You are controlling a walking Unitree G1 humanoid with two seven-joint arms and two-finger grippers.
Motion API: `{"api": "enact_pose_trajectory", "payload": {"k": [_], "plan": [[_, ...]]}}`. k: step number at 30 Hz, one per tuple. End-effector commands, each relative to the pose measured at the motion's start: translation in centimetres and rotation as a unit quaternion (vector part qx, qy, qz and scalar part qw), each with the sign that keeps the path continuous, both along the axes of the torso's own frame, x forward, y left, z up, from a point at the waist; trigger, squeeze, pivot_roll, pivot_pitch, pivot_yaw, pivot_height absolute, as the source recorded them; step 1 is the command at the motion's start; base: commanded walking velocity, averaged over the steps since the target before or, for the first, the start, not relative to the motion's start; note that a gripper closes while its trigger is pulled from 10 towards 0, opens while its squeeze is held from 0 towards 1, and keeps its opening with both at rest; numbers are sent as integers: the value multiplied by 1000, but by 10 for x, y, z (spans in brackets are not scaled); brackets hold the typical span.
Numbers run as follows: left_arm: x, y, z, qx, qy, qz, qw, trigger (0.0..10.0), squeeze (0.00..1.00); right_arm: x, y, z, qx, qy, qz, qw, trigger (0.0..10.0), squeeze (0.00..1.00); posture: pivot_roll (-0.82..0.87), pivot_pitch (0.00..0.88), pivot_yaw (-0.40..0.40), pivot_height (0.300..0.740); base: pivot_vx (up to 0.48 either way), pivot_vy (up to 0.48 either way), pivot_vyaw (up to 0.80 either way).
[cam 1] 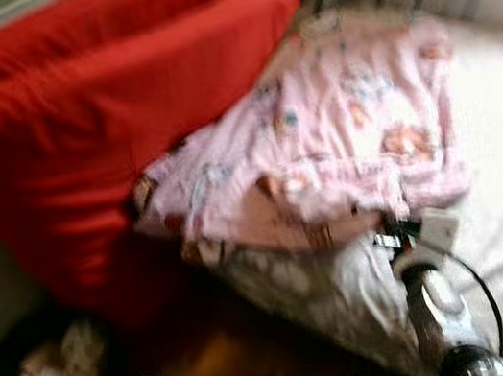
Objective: Clean up the room
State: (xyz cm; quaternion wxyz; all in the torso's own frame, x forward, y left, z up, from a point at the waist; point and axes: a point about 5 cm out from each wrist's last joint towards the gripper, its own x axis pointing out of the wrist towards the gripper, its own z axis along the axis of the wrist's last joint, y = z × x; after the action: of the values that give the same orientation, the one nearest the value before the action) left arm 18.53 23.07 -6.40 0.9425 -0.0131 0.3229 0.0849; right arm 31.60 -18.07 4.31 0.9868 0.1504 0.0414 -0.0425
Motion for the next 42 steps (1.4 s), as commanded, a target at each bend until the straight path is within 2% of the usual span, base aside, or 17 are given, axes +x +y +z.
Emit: {"api": "enact_pose_trajectory", "payload": {"k": [1, 26, 28, 32, 35, 40, 42], "plan": [[-17, -2, -10, -5, 35, 0, 999, 10000, 0, -7, -8, -7, 0, 11, -15, 1000, 10000, 0, 138, 156, -76, 740, -311, 0, 0], [-17, -2, -10, -5, 35, 0, 999, 10000, 0, -7, -8, -7, 0, 11, -15, 1000, 10000, 0, 138, 156, -76, 740, -311, 0, 0], [-19, -5, -12, -4, 41, -8, 999, 10000, 0, -1, -8, 11, -30, -42, -19, 998, 10000, 0, 129, 180, -87, 740, 0, 0, 0], [-19, -6, -12, -3, 41, -10, 999, 10000, 0, -2, -8, 13, -37, -49, -20, 998, 10000, 0, 127, 183, -88, 740, 0, 0, 0], [-19, -6, -12, -2, 42, -12, 999, 10000, 0, -4, -10, 9, -37, -39, -28, 998, 10000, 0, 125, 185, -88, 740, 0, 0, 0], [-19, -7, -12, -2, 43, -13, 999, 10000, 0, -11, -17, -10, -46, 36, -47, 997, 10000, 0, 126, 187, -89, 740, 0, 0, 0], [-19, -8, -13, -2, 44, -14, 999, 10000, 0, -14, -18, -15, -36, 53, -49, 997, 10000, 0, 124, 188, -90, 740, 0, 0, 0]]}}
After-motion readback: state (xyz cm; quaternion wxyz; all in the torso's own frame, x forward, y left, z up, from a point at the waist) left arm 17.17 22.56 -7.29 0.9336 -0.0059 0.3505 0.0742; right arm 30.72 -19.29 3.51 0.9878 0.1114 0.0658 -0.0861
